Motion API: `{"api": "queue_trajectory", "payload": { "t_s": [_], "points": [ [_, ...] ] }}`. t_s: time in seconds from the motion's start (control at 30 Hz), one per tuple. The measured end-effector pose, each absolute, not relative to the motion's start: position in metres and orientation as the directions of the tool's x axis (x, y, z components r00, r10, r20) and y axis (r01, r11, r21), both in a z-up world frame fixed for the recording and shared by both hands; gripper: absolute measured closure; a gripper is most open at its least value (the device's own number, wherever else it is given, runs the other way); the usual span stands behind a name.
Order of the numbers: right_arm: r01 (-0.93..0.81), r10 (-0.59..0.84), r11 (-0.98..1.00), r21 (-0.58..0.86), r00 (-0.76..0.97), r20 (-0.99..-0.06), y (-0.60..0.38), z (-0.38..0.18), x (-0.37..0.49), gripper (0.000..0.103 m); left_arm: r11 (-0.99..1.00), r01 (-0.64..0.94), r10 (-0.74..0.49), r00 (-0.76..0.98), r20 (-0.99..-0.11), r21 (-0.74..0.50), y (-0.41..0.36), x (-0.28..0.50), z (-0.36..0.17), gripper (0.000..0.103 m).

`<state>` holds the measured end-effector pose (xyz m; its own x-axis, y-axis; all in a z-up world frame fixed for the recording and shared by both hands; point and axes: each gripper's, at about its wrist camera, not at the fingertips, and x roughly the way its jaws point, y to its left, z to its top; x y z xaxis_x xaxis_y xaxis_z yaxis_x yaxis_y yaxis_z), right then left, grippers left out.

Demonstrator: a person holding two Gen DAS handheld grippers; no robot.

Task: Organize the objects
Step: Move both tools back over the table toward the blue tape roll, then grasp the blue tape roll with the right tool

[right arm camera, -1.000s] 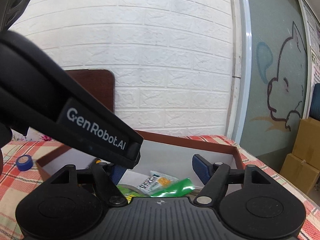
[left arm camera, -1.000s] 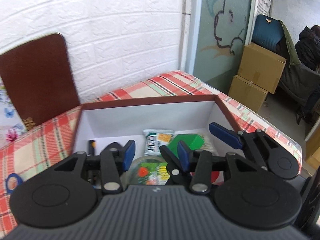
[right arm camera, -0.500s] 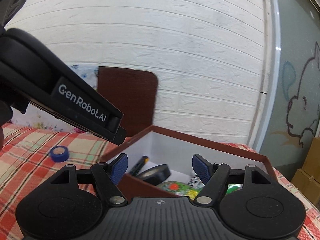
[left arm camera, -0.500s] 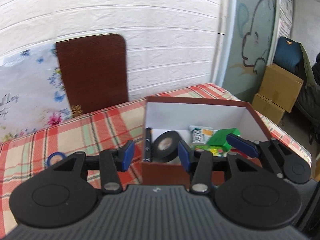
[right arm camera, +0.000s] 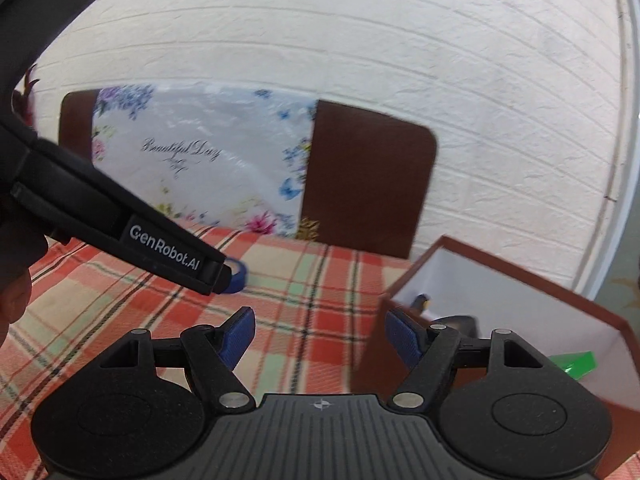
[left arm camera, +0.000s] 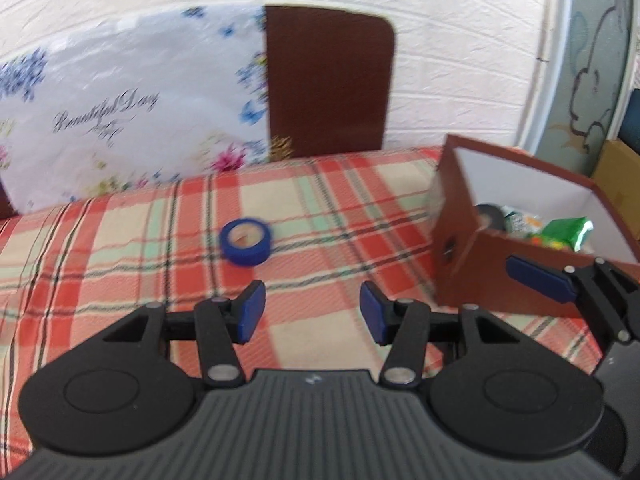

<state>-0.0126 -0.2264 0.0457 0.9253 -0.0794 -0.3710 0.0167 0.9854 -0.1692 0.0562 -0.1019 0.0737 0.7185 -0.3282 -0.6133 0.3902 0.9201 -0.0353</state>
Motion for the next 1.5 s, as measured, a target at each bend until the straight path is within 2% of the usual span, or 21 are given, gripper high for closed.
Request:
{"api": "queue_trajectory", "payload": {
  "t_s": [0.27, 0.5, 0.57, 0.63, 0.67, 0.73, 0.77, 0.83, 1.07, 1.17, 1.3, 1.33, 1.4, 1.5],
  "points": [
    [-0.071, 0.016, 0.993, -0.094, 0.873, -0.487, -0.206, 0.021, 0.004, 0.033, 0.962, 0.274, -0.208, 0.711, -0.672, -0.008, -0.055, 0.073, 0.029, 0.049],
    [-0.095, 0.040, 0.993, -0.073, 0.839, -0.542, -0.191, 0.011, 0.017, 0.033, 0.983, 0.183, -0.117, 0.727, -0.677, 0.027, -0.022, 0.089, 0.005, 0.047],
    [-0.102, 0.048, 0.993, -0.066, 0.828, -0.559, -0.187, 0.006, 0.023, 0.033, 0.987, 0.159, -0.103, 0.749, -0.655, 0.026, -0.011, 0.093, -0.003, 0.034],
    [-0.111, 0.053, 0.992, -0.065, 0.814, -0.578, -0.183, -0.001, 0.031, 0.033, 0.989, 0.139, -0.085, 0.794, -0.602, 0.045, 0.000, 0.094, -0.012, 0.013],
    [-0.113, 0.052, 0.991, -0.066, 0.806, -0.590, -0.182, -0.005, 0.036, 0.033, 0.990, 0.137, -0.092, 0.811, -0.578, 0.035, 0.006, 0.093, -0.017, 0.011],
    [-0.113, 0.052, 0.992, -0.063, 0.791, -0.609, -0.182, -0.014, 0.049, 0.031, 0.991, 0.128, -0.134, 0.816, -0.562, -0.051, 0.020, 0.095, -0.017, 0.012],
    [-0.110, 0.058, 0.993, -0.050, 0.797, -0.601, -0.182, -0.016, 0.054, 0.026, 0.991, 0.120, -0.135, 0.820, -0.556, -0.064, 0.021, 0.095, -0.017, 0.012],
    [-0.103, 0.063, 0.994, -0.034, 0.806, -0.589, -0.180, -0.018, 0.069, 0.022, 0.989, 0.122, -0.146, 0.826, -0.545, -0.081, 0.023, 0.095, -0.018, 0.011],
    [-0.127, 0.097, 0.992, -0.018, 0.837, -0.539, -0.162, -0.016, 0.132, 0.023, 0.989, 0.121, -0.149, 0.829, -0.539, -0.087, 0.022, 0.097, -0.020, 0.011],
    [-0.109, 0.071, 0.993, -0.039, 0.842, -0.535, -0.155, -0.016, 0.160, 0.023, 0.988, 0.119, -0.151, 0.830, -0.537, -0.094, 0.023, 0.097, -0.021, 0.011],
    [-0.082, 0.065, 0.997, -0.007, 0.837, -0.543, -0.159, -0.017, 0.189, 0.028, 0.988, 0.117, -0.153, 0.831, -0.534, -0.101, 0.023, 0.098, -0.021, 0.011],
    [-0.081, 0.069, 0.997, 0.003, 0.837, -0.542, -0.162, -0.018, 0.192, 0.032, 0.988, 0.117, -0.154, 0.831, -0.534, -0.103, 0.023, 0.099, -0.021, 0.011],
    [-0.085, 0.075, 0.996, 0.007, 0.840, -0.538, -0.163, -0.018, 0.192, 0.047, 0.988, 0.116, -0.155, 0.832, -0.533, -0.106, 0.023, 0.099, -0.021, 0.011],
    [-0.098, 0.071, 0.995, -0.023, 0.842, -0.534, -0.160, -0.018, 0.180, 0.047, 0.988, 0.116, -0.154, 0.831, -0.535, -0.104, 0.023, 0.100, -0.021, 0.011]
  ]
}}
